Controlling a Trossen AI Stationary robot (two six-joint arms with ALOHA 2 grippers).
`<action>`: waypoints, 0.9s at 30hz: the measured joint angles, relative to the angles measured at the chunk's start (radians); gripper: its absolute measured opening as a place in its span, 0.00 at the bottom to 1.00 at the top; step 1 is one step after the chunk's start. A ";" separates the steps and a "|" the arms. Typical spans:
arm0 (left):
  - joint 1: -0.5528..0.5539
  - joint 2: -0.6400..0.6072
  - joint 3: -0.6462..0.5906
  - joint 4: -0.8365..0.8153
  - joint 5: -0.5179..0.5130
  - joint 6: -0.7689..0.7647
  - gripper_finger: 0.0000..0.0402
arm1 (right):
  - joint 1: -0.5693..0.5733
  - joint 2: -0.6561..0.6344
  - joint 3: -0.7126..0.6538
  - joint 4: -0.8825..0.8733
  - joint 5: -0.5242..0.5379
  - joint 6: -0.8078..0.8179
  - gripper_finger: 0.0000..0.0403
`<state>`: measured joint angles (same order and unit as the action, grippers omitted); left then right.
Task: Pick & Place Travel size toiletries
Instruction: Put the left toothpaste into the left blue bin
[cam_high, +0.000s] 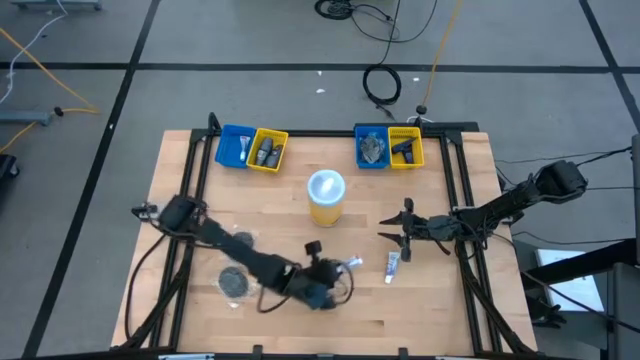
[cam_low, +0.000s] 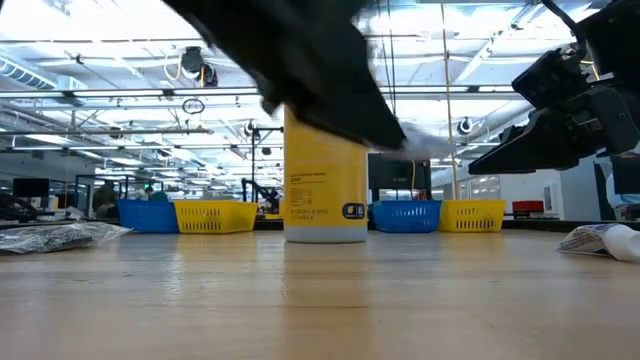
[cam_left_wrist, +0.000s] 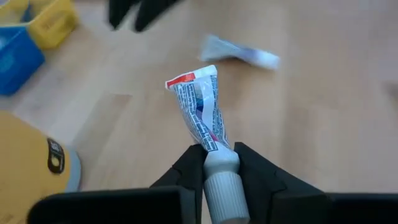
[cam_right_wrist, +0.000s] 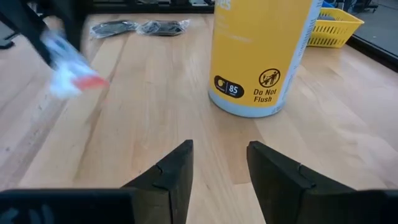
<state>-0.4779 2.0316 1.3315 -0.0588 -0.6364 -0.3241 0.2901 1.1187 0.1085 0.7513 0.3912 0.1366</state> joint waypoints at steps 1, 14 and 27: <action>-0.017 -0.025 0.000 -0.052 0.021 0.010 0.14 | 0.000 0.000 0.000 0.000 0.000 0.004 0.35; -0.108 -0.281 -0.018 -1.035 0.276 -0.484 0.18 | 0.000 0.000 0.000 0.008 0.000 0.024 0.35; 0.342 -0.524 -0.431 -1.222 0.124 -0.723 0.18 | -0.001 0.000 0.000 0.008 0.000 0.020 0.35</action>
<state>-0.1361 1.5075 0.9004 -1.2806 -0.5123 -1.0474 0.2893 1.1188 0.1085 0.7589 0.3916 0.1570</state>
